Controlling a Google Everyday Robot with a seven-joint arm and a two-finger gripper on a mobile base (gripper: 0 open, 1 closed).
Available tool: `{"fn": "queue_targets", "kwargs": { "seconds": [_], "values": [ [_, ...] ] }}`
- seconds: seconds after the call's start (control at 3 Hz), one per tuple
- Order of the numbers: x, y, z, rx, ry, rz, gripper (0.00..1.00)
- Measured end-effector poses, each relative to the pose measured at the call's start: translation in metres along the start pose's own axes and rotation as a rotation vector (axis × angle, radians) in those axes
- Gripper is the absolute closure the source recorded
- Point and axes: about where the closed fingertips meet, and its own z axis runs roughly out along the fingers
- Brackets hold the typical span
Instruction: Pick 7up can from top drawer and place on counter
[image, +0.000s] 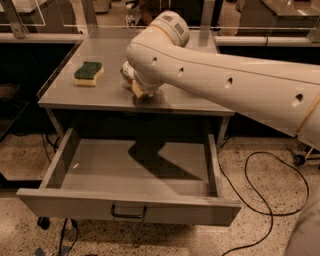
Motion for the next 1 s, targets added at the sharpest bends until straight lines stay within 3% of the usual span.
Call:
{"fn": "queue_targets", "kwargs": {
  "seconds": [0.33,1.0],
  "values": [
    [-0.0020,0.0036,0.0082,0.046,0.054,-0.057,1.00],
    [-0.0084,0.0077,0.0119,0.068,0.078,-0.095,0.98]
  ]
}}
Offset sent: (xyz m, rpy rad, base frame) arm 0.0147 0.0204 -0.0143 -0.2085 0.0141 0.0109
